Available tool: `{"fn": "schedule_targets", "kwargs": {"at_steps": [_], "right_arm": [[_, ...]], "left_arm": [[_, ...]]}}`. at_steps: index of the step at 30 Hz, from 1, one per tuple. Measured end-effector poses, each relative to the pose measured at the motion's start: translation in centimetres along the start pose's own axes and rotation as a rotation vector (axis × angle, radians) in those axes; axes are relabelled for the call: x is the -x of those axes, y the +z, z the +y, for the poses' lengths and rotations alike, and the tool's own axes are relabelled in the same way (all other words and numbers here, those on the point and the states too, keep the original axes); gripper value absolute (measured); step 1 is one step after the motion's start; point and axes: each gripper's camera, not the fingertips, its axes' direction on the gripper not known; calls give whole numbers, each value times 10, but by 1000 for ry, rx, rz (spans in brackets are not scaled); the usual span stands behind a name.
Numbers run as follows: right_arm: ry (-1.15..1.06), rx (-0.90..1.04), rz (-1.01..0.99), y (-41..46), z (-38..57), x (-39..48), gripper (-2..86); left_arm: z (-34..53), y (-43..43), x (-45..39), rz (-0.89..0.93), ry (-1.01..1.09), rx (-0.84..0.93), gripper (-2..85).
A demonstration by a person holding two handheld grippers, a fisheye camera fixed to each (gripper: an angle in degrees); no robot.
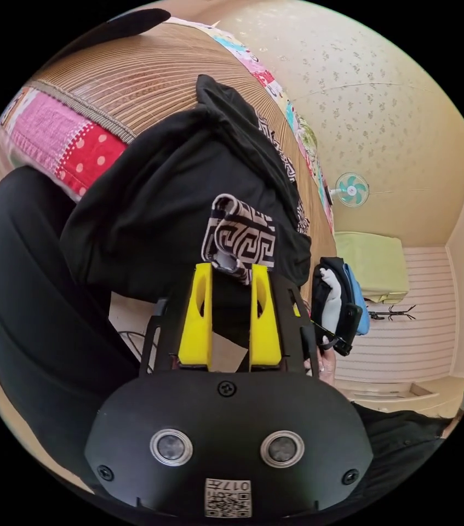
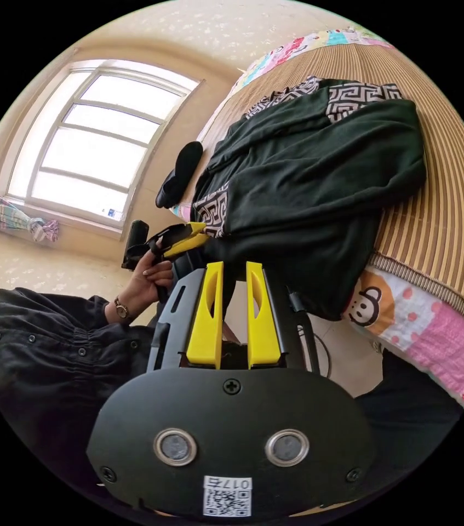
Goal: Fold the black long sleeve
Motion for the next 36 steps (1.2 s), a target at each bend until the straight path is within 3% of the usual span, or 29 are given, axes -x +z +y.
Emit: {"fn": "schedule_targets", "kwargs": {"at_steps": [5,8,13,21,27,31,36], "right_arm": [[-46,-10,-27,4,4,11,72],[-102,-34,-10,7,1,24,67],[-5,-183,142,-11,-5,25,78],[38,-279,145,-49,1,18,84],[59,-265,110,-45,19,10,81],[65,-194,63,-26,14,0,80],[33,-135,87,-10,-2,10,78]], "left_arm": [[-8,-28,-41,181,200,-37,12],[-31,-38,-100,274,437,-38,5],[-75,-20,-237,444,778,26,3],[-96,36,-385,452,1068,187,2],[-118,-19,-309,332,1030,30,2],[-129,-64,-177,151,764,-84,1],[-112,-65,-34,-69,448,-64,8]]}}
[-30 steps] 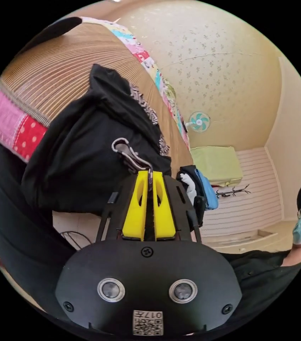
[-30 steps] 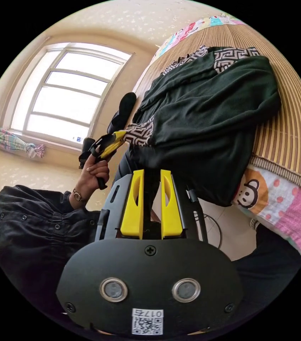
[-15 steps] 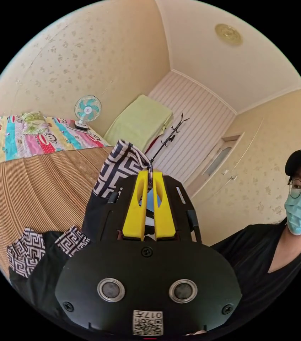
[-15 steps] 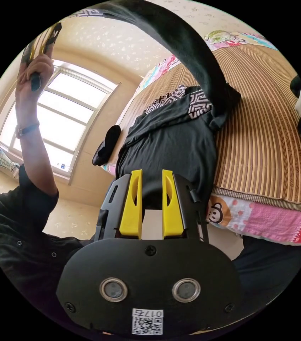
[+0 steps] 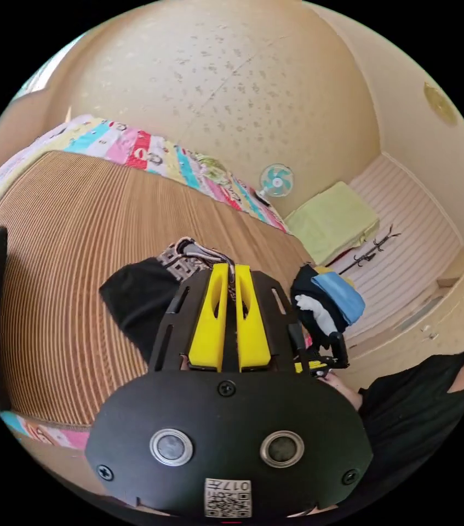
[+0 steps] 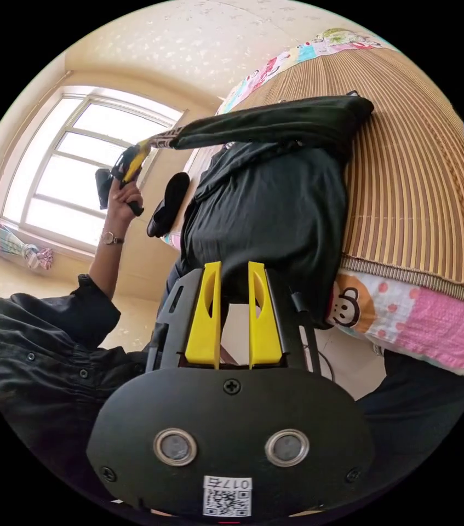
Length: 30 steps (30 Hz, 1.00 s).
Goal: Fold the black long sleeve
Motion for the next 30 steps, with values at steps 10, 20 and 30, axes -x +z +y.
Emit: {"fn": "schedule_targets", "kwargs": {"at_steps": [10,20,30], "right_arm": [[-6,-6,97,10,-15,35,79],[141,-114,452,-23,-10,11,82],[58,-185,402,-57,-27,40,18]], "left_arm": [[77,-5,10,-160,-169,-63,90],[120,35,-89,-389,87,99,113],[91,-6,-124,-283,97,-41,7]]}}
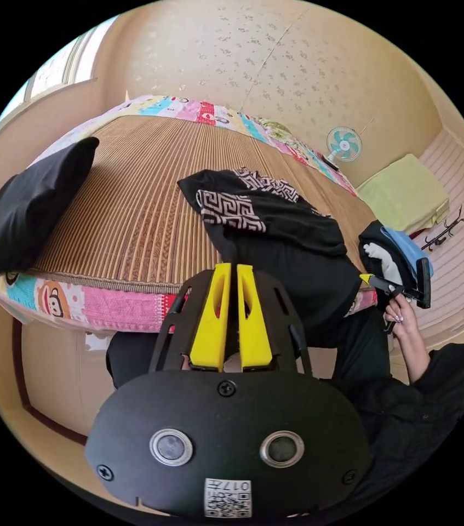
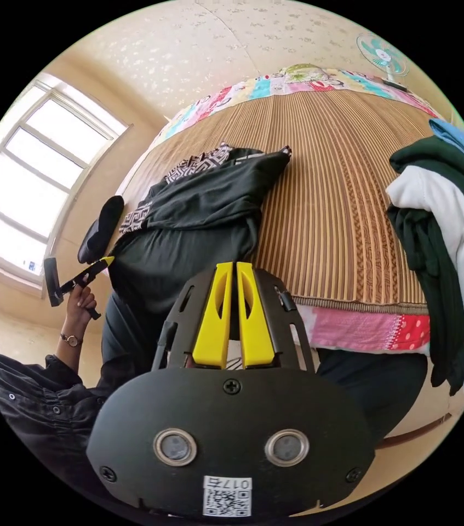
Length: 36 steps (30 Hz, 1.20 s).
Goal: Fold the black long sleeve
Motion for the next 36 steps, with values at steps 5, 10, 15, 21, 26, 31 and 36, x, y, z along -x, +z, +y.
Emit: {"fn": "schedule_targets", "kwargs": {"at_steps": [5,10,15,21,26,31,36], "right_arm": [[-37,-55,-19,-30,-52,1,10],[-52,-185,14,-44,-116,-1,11],[0,-118,49,-27,-165,-33,32],[-20,-61,-22,-33,-99,-67,73],[-11,125,-65,-30,-15,-86,79],[101,154,-147,-31,23,-113,84],[258,101,-270,-33,27,-145,94]], "left_arm": [[-68,-12,-3,9,70,-27,0],[-139,1,-7,-52,111,-89,5],[-170,50,26,-83,28,54,46],[-92,23,71,-15,-58,21,100],[-13,16,90,95,-90,169,100],[17,14,101,14,-154,204,106],[31,17,126,109,-270,163,69]]}}
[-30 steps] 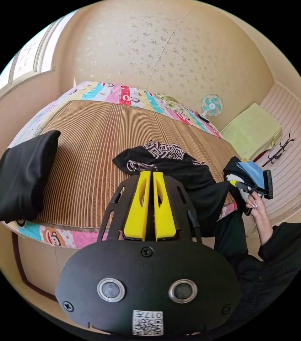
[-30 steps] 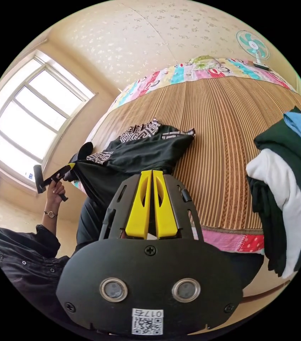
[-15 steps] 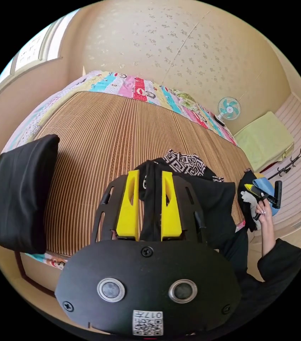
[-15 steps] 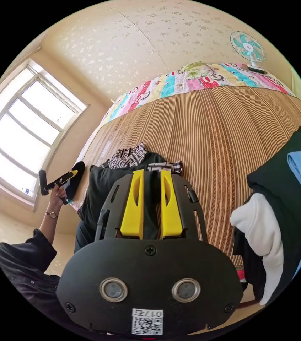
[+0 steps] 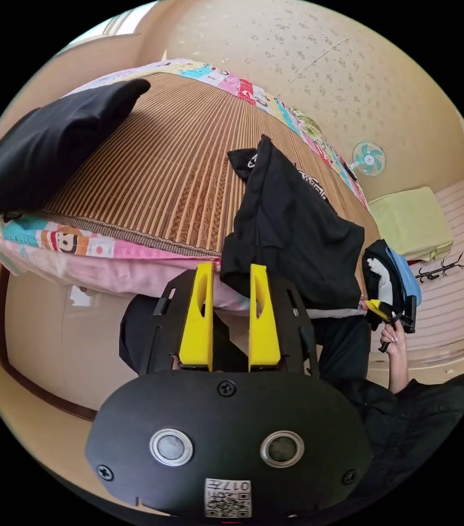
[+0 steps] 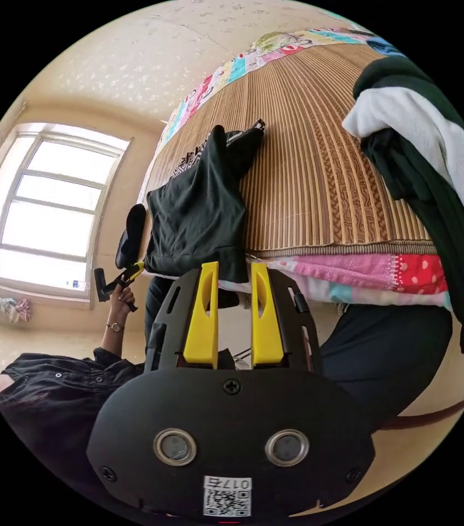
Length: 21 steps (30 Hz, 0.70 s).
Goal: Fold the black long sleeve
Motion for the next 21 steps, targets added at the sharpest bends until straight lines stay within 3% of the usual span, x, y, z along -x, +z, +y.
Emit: {"fn": "schedule_targets", "kwargs": {"at_steps": [4,11,14,21], "right_arm": [[147,-32,-233,1,6,-42,110],[106,26,-119,16,17,-52,101],[15,-13,-232,5,26,-41,44],[-499,-225,-489,-135,50,37,15]], "left_arm": [[15,-13,28,157,-62,-68,29],[41,-43,51,212,-74,-122,23],[50,-63,55,252,-33,-157,19],[72,-157,48,679,287,-476,8]]}}
